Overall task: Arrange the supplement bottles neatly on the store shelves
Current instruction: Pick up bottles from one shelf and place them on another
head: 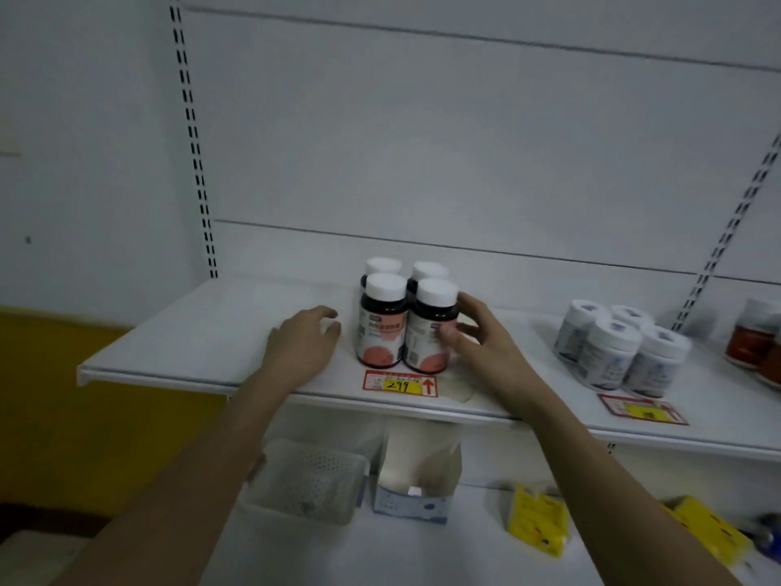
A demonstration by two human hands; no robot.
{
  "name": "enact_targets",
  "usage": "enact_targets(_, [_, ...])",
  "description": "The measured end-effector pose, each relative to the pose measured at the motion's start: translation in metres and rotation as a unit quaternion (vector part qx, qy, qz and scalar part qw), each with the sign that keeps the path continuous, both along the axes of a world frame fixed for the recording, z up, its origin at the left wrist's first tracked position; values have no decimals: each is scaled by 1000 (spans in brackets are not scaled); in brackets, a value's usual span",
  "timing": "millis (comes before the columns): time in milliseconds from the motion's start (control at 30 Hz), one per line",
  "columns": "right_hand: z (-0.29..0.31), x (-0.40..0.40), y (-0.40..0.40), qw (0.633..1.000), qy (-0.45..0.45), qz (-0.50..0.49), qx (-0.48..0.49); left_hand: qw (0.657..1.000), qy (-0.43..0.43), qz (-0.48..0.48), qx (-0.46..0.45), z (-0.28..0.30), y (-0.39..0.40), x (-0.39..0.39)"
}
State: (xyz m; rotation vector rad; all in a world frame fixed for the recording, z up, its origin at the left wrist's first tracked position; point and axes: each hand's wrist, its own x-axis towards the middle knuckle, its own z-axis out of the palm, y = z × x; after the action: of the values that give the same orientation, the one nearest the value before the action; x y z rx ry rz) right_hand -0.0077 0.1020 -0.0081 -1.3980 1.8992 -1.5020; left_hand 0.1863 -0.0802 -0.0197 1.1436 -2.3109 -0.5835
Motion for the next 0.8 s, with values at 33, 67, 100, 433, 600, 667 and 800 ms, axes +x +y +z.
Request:
enact_targets(33, [6,-2,4,1000,5,-18,7,999,41,10,3,14,2,3])
enact_targets(67, [14,-5,9,999,16,-38,11,997,75,19,-13,32,6,5])
enact_targets(100, [26,-9,16,998,31,-58,12,994,98,22,-37,52,13,5])
enact_targets(433, [119,-62,195,965,205,-124,104,981,55,-177,-58,160,238,-120])
enact_targets(600, [111,-109,343,944,217,-192,158,961,23,-276,-22,134,377,-201])
enact_targets(667, [110,-132,405,928,224,-234,187,950,8,-310,-24,130,427,-232])
enact_targets(800, [110,-173,518,907,198,-304,216,930,-1,-366,-25,131,517,-293])
